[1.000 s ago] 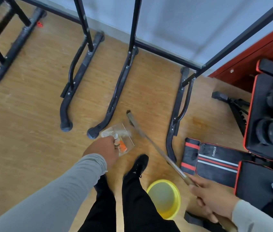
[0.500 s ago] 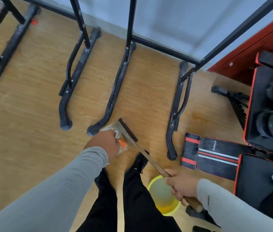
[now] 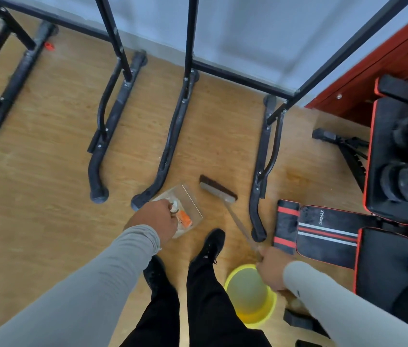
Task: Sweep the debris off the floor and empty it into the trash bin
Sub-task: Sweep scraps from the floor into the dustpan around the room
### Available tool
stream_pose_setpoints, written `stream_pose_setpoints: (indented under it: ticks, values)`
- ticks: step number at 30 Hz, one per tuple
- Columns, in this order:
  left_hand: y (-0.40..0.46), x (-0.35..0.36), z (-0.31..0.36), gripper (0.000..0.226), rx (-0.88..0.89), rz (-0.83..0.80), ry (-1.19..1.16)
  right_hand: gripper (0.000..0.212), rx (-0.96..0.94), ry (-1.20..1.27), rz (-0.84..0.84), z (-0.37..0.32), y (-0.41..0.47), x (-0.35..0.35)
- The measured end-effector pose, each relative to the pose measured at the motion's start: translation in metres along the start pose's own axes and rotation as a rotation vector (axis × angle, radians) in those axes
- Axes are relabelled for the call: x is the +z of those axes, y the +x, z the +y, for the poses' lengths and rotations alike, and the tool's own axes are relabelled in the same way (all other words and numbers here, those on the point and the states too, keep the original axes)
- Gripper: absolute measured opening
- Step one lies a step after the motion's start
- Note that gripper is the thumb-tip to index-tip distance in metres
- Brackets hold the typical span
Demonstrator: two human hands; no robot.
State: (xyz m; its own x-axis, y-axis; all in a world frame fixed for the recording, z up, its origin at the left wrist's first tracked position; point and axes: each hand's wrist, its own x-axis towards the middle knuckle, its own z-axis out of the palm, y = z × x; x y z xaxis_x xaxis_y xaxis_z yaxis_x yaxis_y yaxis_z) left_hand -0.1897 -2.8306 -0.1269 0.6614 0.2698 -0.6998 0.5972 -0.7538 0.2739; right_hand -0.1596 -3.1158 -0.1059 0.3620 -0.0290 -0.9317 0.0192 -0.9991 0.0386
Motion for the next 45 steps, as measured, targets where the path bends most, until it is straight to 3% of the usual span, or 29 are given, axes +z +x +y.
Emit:
stream_pose_setpoints:
  ticks: [3,7,9,14,17,20,22,24,27,29,33,37,41,45]
  values:
    - [0.001,0.0,-0.002,0.023,0.005,0.013,-0.005,0.048,-0.072,-0.003,-0.116,-0.001,-0.018,0.007]
    - [-0.004,0.002,-0.007,0.022,0.024,0.012,0.017,0.035,0.022,0.502,-0.322,0.047,-0.063,-0.033]
    - [-0.01,0.002,-0.015,0.022,0.005,-0.003,0.001,0.034,0.05,0.667,-0.31,0.065,-0.09,-0.047]
    - [-0.041,0.006,-0.034,0.015,-0.062,-0.017,-0.041,0.022,-0.016,0.535,-0.077,0.05,-0.097,-0.053]
    - [-0.049,0.016,-0.04,0.015,-0.126,-0.004,-0.096,0.018,0.007,0.273,0.028,0.018,-0.052,-0.043]
    - [-0.047,0.027,-0.044,0.014,-0.156,0.008,-0.131,0.037,-0.067,-0.086,-0.043,-0.011,-0.01,0.003]
    - [-0.045,0.032,-0.047,0.014,-0.141,0.01,-0.125,0.037,-0.145,-0.254,-0.132,-0.024,-0.02,0.024]
    - [-0.045,0.032,-0.049,0.016,-0.13,0.018,-0.119,0.025,-0.206,-0.156,-0.224,-0.013,-0.037,0.025]
    - [-0.044,0.028,-0.051,0.02,-0.118,0.017,-0.105,0.038,-0.015,0.366,-0.33,0.023,-0.068,-0.001]
    - [-0.046,0.028,-0.053,0.017,-0.109,0.0,-0.123,0.037,0.027,0.534,-0.316,0.047,-0.077,-0.018]
    - [-0.052,0.032,-0.055,0.017,-0.119,0.005,-0.132,0.031,0.042,0.598,-0.129,0.06,-0.068,-0.024]
    - [-0.049,0.029,-0.054,0.018,-0.106,-0.008,-0.131,0.043,-0.013,0.286,0.054,0.013,-0.029,-0.006]
    - [-0.047,0.03,-0.061,0.022,-0.104,0.02,-0.12,0.049,-0.15,-0.056,-0.139,-0.033,-0.023,0.04]
    - [-0.053,0.031,-0.077,0.031,-0.077,0.023,-0.13,0.055,0.048,0.385,-0.297,-0.007,-0.062,0.022]
